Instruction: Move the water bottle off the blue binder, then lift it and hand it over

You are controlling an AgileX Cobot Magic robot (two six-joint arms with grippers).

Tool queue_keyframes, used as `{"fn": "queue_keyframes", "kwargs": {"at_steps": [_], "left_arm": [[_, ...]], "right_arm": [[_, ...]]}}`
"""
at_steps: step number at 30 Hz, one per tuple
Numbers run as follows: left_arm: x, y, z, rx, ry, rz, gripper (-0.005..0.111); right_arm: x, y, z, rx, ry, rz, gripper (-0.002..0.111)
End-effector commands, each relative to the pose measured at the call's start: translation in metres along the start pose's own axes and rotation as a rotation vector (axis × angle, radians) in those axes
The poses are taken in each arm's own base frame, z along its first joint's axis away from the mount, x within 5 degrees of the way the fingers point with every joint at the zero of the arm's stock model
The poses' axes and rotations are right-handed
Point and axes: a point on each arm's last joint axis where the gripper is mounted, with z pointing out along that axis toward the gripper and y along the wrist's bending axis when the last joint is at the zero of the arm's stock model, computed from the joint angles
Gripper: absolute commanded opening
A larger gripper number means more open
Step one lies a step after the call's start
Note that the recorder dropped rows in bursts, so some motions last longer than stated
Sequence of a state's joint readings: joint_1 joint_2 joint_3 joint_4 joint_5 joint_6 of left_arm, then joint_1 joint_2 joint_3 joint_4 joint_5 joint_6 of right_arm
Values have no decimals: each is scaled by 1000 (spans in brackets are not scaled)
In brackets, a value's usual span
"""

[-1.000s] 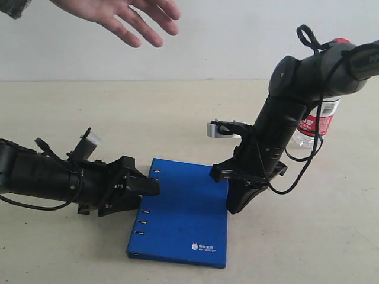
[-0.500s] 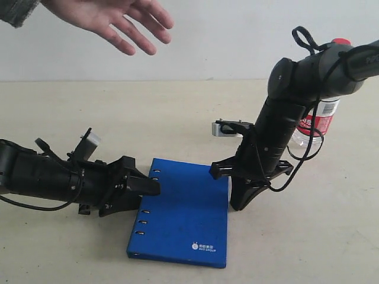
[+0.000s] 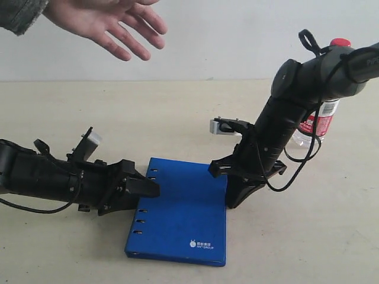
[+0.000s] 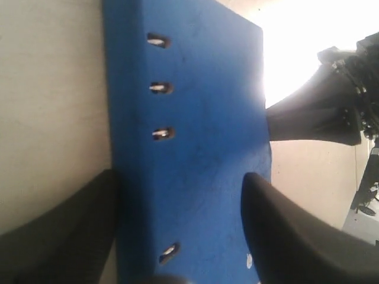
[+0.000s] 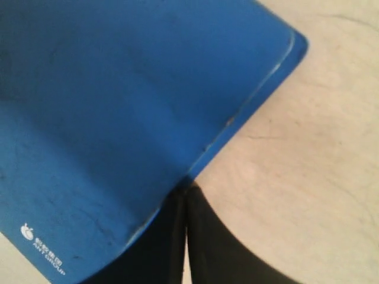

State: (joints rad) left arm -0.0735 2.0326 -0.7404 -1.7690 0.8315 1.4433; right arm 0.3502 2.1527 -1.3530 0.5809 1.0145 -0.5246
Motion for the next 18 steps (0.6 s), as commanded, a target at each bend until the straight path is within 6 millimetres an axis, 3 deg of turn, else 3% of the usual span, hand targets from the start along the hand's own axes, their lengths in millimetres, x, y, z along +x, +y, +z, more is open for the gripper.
{"fn": "queue_keyframes", "kwargs": {"at_steps": [1, 7, 9, 15, 18], "left_arm": [[7, 1, 4, 17, 42, 63, 58], [1, -35, -2, 395, 37, 199, 58], [-2, -36, -2, 399, 19, 270, 58], [-4, -37, -2, 399, 31, 199, 58], [-3, -38, 0, 403, 26, 267, 58]], "right_arm": [[-4, 3, 7, -25, -42, 15, 1], [-4, 3, 7, -26, -41, 16, 1], [-4, 3, 7, -26, -41, 17, 1], [-4, 3, 7, -32, -37, 19, 1], [-3, 4, 7, -38, -30, 20, 1]]}}
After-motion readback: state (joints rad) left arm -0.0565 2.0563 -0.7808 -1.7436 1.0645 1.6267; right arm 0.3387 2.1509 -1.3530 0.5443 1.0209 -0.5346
